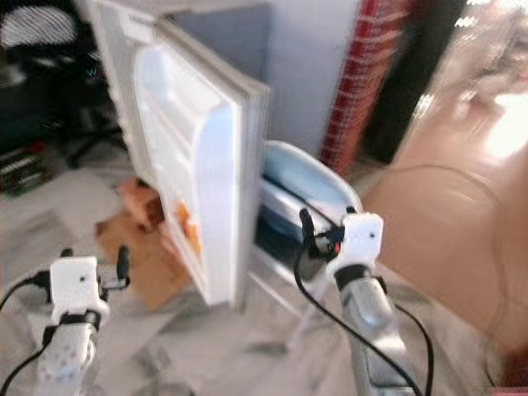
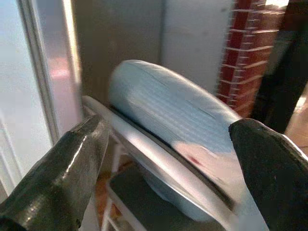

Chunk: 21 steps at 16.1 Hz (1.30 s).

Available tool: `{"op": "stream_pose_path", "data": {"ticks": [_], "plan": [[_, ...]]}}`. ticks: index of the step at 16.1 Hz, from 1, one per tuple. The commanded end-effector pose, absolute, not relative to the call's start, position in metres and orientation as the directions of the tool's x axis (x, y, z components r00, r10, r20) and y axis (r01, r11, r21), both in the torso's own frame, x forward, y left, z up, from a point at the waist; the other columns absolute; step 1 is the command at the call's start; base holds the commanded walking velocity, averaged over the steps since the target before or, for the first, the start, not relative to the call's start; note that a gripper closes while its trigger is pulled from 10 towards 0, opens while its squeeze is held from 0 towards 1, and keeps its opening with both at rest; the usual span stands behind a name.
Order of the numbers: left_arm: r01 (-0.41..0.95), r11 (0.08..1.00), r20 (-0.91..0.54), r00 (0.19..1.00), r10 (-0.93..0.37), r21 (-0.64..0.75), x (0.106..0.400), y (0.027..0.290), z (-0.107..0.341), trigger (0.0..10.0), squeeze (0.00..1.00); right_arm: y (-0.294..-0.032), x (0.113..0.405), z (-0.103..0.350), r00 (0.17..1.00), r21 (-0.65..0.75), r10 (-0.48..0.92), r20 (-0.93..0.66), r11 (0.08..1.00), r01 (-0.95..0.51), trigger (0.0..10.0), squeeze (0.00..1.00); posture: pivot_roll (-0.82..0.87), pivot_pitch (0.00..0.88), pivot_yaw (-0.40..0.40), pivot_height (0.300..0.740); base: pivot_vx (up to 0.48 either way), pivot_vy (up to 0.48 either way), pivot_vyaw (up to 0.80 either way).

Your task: Restocking fridge

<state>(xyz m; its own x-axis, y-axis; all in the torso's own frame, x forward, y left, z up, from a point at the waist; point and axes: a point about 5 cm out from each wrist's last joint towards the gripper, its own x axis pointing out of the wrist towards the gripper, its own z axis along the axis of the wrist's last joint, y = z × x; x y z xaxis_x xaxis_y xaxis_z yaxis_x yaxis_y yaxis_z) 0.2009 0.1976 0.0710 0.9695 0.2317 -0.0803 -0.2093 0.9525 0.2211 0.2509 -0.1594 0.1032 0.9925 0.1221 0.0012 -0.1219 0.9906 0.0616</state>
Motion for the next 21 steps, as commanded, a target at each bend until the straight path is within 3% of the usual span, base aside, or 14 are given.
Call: {"op": "stream_pose_path", "data": {"ticks": [1, 8, 12, 18, 21], "plan": [[-0.213, 0.954, -0.062, 0.971, 0.230, 0.211, 0.203, 0.197, 0.072, 10.0, 0.00, -0.158, 0.256, 0.109, 0.991, 0.058, 0.134, 0.025, 0.989, -0.136, 10.0, 0.00, 0.16, 0.000, -0.047, 0.740, 0.000, 0.000, 0.00], [-0.235, 0.936, -0.130, 0.953, 0.275, 0.260, 0.204, 0.198, 0.064, 10.0, 0.00, -0.152, 0.281, 0.117, 0.985, 0.019, 0.167, 0.040, 0.986, -0.168, 10.0, 0.00, 0.17, 0.000, -0.052, 0.740, 0.000, 0.000, 0.00], [-0.242, 0.932, -0.205, 0.931, 0.301, 0.271, 0.201, 0.198, 0.054, 10.0, 0.00, -0.137, 0.316, 0.133, 0.981, 0.007, 0.182, 0.070, 0.983, -0.183, 10.0, 0.00, 0.20, 0.000, -0.062, 0.740, 0.000, 0.000, 0.00], [-0.261, 0.931, -0.232, 0.918, 0.322, 0.256, 0.199, 0.196, 0.052, 10.0, 0.00, -0.093, 0.340, 0.152, 0.967, 0.005, 0.211, 0.141, 0.977, -0.214, 10.0, 0.00, 0.22, 0.000, -0.079, 0.740, 0.000, 0.000, 0.64], [-0.258, 0.932, -0.238, 0.918, 0.319, 0.254, 0.200, 0.195, 0.052, 10.0, 0.00, -0.069, 0.349, 0.158, 0.960, -0.018, 0.233, 0.152, 0.972, -0.233, 10.0, 0.00, 0.22, 0.000, -0.084, 0.740, 0.000, 0.000, 0.00]]}}
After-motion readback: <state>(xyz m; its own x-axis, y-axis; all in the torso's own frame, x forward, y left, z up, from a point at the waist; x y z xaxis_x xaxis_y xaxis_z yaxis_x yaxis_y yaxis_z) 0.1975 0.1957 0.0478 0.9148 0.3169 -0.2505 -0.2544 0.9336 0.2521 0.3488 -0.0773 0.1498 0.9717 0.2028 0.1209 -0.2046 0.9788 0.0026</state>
